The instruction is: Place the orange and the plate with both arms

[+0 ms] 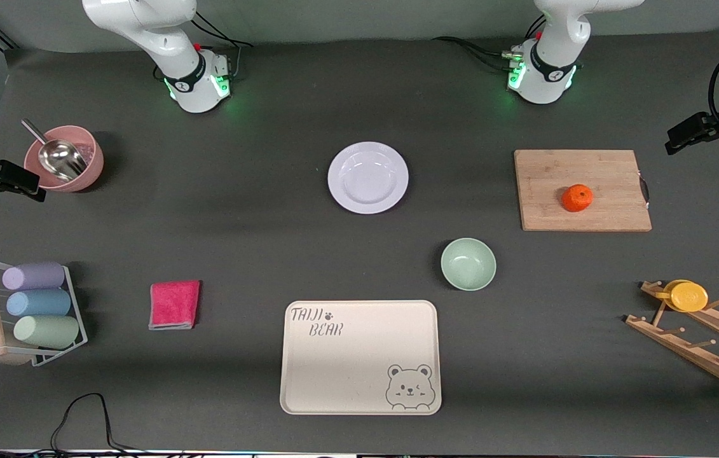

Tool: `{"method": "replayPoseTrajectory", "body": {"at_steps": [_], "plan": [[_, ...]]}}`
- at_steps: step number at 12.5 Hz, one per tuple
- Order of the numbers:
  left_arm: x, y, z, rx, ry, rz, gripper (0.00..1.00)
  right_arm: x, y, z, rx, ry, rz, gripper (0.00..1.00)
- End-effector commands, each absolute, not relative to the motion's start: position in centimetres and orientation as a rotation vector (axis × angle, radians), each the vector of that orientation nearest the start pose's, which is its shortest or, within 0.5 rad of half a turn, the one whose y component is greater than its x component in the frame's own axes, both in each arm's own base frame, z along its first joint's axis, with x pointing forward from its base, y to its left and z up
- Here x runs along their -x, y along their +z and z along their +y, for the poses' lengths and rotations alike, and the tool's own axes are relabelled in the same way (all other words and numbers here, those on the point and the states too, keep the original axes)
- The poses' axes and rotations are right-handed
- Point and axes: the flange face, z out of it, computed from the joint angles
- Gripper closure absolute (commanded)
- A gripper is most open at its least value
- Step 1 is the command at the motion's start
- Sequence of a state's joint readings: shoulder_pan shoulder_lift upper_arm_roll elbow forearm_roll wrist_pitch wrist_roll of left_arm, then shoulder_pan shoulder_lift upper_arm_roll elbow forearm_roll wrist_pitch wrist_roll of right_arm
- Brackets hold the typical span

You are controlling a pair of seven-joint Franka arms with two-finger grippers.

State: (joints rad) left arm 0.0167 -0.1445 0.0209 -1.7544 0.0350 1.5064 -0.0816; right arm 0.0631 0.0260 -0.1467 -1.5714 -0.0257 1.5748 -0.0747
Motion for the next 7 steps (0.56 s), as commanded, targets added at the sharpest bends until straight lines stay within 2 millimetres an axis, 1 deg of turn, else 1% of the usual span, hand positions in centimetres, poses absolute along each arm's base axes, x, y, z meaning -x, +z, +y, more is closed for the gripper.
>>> {"method": "replayPoseTrajectory", "body": {"at_steps": [1,4,6,7], "plan": [[-50.2,61.6,2.6,3.086,0.175,-0.157,0.0,-55.4,61.3,-4.7,3.175,0.021,0.035,0.0],[-50.3,61.8,2.9,3.089,0.168,-0.161,0.0,-55.4,61.3,-4.6,3.175,0.021,0.033,0.0],[-50.3,61.7,3.3,3.09,0.17,-0.086,0.0,-55.4,61.3,-4.6,3.175,0.025,0.031,0.0],[-50.3,61.7,4.1,3.091,0.162,-0.111,0.0,-55.5,61.2,-4.6,3.175,0.028,0.033,0.0]]}}
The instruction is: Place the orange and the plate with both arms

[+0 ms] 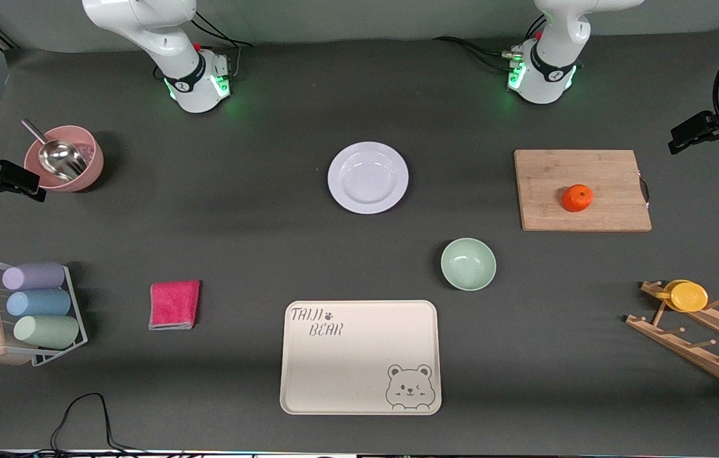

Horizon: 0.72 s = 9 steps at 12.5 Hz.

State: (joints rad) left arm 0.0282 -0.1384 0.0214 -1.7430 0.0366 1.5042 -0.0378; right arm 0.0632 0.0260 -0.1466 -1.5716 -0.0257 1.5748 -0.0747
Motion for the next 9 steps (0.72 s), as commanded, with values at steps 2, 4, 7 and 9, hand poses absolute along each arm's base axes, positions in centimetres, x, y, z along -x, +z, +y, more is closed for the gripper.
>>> {"method": "replayPoseTrajectory", "body": {"at_steps": [2,4,7,9], "plan": [[-50.4,61.4,4.5,3.1,0.183,-0.135,0.0,-55.2,61.0,-4.5,3.172,0.044,0.033,0.0],[-49.9,60.7,4.5,3.087,0.276,-0.12,0.0,-53.0,60.4,-3.1,3.152,0.045,0.036,0.0],[-47.4,60.7,4.1,3.08,0.33,-0.135,0.0,-49.1,59.8,-0.4,3.116,0.004,0.066,0.0],[-42.8,60.1,3.8,3.086,0.28,-0.131,0.0,-47.2,59.5,2.6,3.108,0.011,0.085,0.0]]}}
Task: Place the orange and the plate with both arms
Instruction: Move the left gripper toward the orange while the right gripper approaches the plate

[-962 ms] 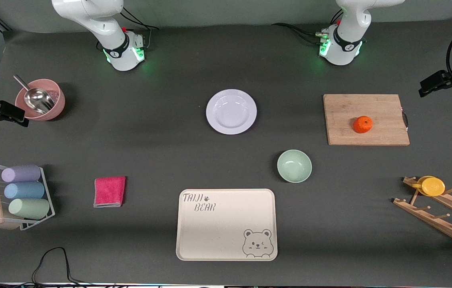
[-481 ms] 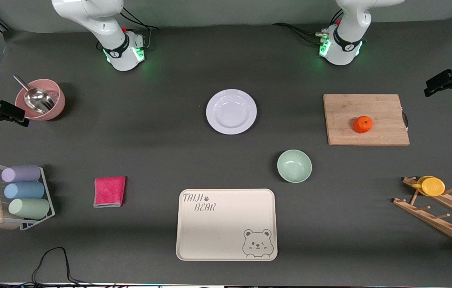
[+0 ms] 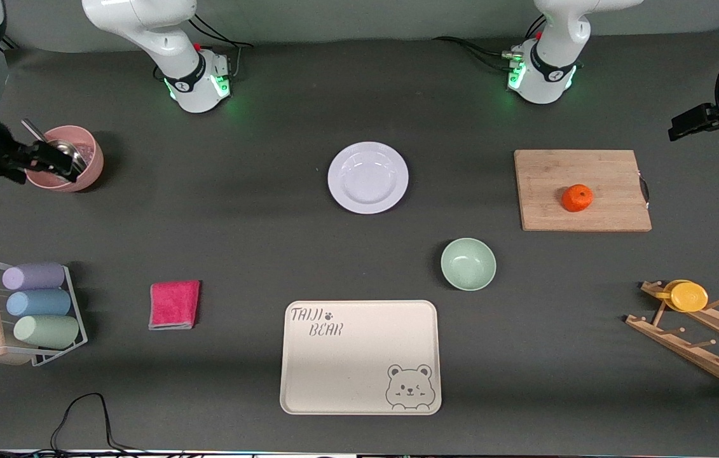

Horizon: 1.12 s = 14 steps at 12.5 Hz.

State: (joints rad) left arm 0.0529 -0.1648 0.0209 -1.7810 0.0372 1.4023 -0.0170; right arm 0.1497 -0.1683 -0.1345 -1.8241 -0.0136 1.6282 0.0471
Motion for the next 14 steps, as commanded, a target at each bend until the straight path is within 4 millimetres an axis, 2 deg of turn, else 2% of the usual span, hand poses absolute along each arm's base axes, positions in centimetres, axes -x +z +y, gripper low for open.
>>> {"method": "replayPoseTrajectory", "body": {"at_steps": [1,2,3,5,7,9,10,11,14], "plan": [[-40.9,59.3,3.6,3.088,0.266,-0.129,0.0,-46.2,59.2,4.1,3.104,0.0,0.099,0.0],[-39.9,58.5,3.4,3.086,0.272,-0.133,0.0,-45.5,58.9,5.8,3.101,0.001,0.11,0.0],[-39.8,57.7,3.3,3.085,0.289,-0.129,0.0,-45.1,58.7,7.4,3.101,0.011,0.126,0.0],[-40.7,55.3,3.1,3.083,0.296,-0.12,0.0,-44.3,58.6,11.1,3.103,0.012,0.108,0.0],[-41.6,49.7,2.9,3.088,0.253,-0.103,0.0,-43.8,58.3,14.1,3.106,0.014,0.058,0.0],[-42.4,42.4,2.9,3.095,0.201,-0.09,0.0,-43.7,57.8,15.3,3.108,0.017,0.044,0.0],[-42.9,39.3,3.0,3.097,0.187,-0.089,0.0,-43.4,57.4,16.1,3.11,0.029,0.021,0.0],[-43.4,36.5,3.1,3.098,0.201,-0.092,0.0,-43.3,56.8,16.1,3.099,0.048,0.026,0.0],[-44.3,29.8,3.2,3.102,0.225,-0.096,0.01,-42.6,55.1,16.2,2.971,0.146,0.077,0.0]]}}
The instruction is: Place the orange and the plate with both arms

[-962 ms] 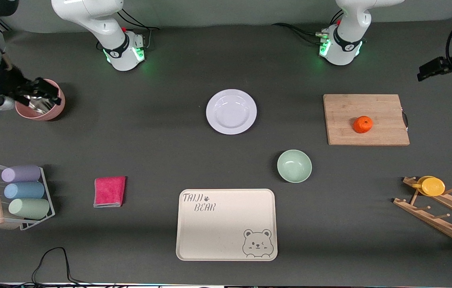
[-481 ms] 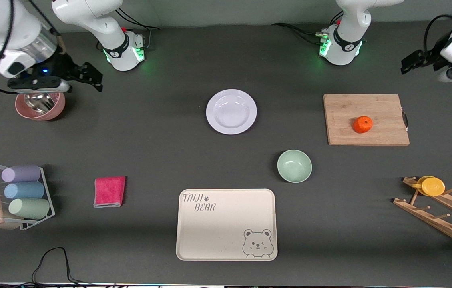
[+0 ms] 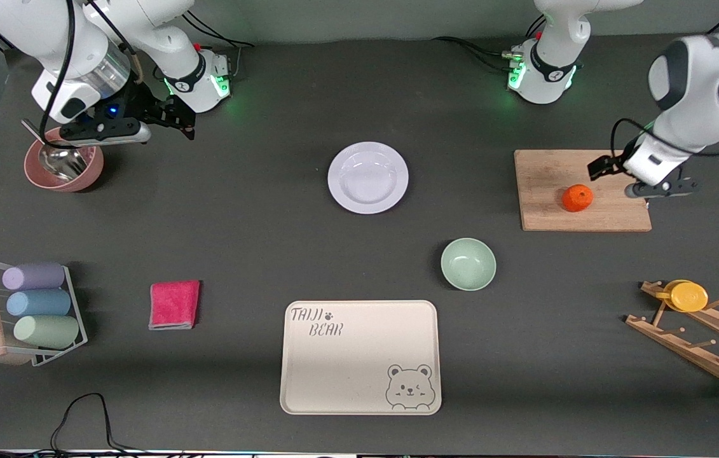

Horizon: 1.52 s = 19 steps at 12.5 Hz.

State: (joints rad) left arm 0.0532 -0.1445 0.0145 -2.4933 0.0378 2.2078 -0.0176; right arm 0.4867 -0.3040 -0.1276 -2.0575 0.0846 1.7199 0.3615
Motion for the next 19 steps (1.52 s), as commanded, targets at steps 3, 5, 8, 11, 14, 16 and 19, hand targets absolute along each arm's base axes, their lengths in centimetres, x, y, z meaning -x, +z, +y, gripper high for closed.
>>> {"method": "replayPoseTrajectory", "body": {"at_steps": [3,5,8,11,14,16,19], "plan": [[-43.5,24.2,3.1,3.11,0.154,-0.112,0.01,-41.9,52.5,15.8,2.833,0.177,0.098,0.0],[-43.4,22.5,2.3,3.104,0.164,-0.175,0.01,-41.8,50.5,16.0,2.754,0.187,0.04,0.0],[-42.4,22.0,2.0,3.1,0.199,-0.173,0.02,-41.3,46.0,16.5,2.635,0.196,0.018,0.0],[-42.0,21.7,2.1,3.1,0.211,-0.172,0.07,-39.7,39.2,15.9,2.472,0.153,0.022,0.0],[-41.8,21.7,2.3,3.099,0.214,-0.177,1.0,-38.7,33.3,15.7,2.314,0.144,0.028,0.0],[-41.9,22.2,2.3,3.1,0.211,-0.173,1.0,-37.7,28.7,15.5,2.227,0.109,0.035,0.0],[-43.5,27.3,1.7,3.091,0.214,-0.18,1.0,-36.5,24.0,15.3,2.156,0.043,0.04,0.0]]}}
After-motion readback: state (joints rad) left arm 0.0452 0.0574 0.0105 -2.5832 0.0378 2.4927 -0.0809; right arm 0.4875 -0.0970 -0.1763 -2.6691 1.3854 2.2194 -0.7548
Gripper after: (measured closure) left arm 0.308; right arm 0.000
